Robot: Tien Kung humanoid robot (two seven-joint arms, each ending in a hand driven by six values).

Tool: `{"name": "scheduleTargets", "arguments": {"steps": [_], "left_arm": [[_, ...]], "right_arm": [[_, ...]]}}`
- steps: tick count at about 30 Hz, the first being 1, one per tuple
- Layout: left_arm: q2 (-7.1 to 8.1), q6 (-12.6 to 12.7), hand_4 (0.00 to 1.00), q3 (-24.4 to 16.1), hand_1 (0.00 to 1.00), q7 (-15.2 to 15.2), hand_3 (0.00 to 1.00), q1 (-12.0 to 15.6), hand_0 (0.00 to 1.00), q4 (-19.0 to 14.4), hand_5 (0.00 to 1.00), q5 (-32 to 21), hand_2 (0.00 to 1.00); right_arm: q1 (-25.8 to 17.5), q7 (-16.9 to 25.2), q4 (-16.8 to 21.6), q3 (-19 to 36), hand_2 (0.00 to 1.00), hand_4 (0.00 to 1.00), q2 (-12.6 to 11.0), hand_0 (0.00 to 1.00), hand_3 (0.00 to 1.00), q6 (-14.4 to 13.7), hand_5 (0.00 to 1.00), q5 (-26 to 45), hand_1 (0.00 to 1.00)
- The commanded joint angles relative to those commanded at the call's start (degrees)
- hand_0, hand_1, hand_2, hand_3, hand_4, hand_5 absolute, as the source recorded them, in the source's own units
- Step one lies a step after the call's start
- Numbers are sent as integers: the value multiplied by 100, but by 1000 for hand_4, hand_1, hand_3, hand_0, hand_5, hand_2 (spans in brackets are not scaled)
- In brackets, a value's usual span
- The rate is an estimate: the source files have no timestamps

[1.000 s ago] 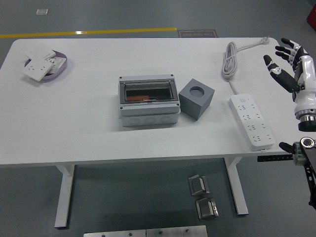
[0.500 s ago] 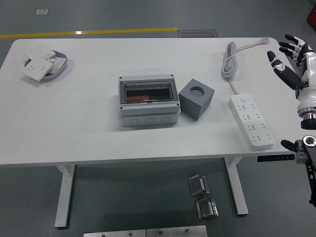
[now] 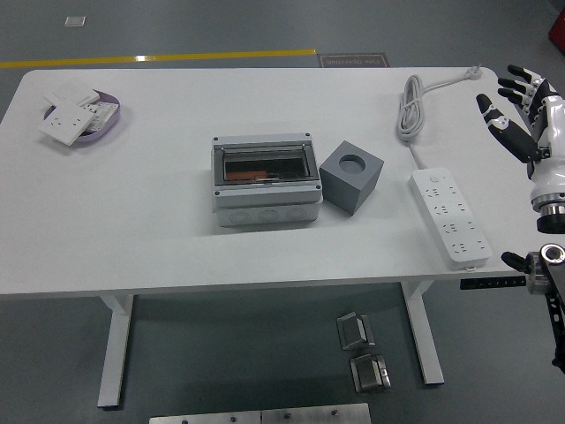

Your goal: Pick up the cylinder from the cube,place it in the box,flap close box

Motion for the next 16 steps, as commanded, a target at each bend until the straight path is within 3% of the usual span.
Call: {"name": "scheduleTargets", "arguments": {"steps": [16], "left_arm": [[-26,-12,577,19,598,8,572,-17,581,0,196,-17,521]], "right_arm": [[104,-20,-50,-359,733,868,-57,839,761,-23,349,66,728]]}}
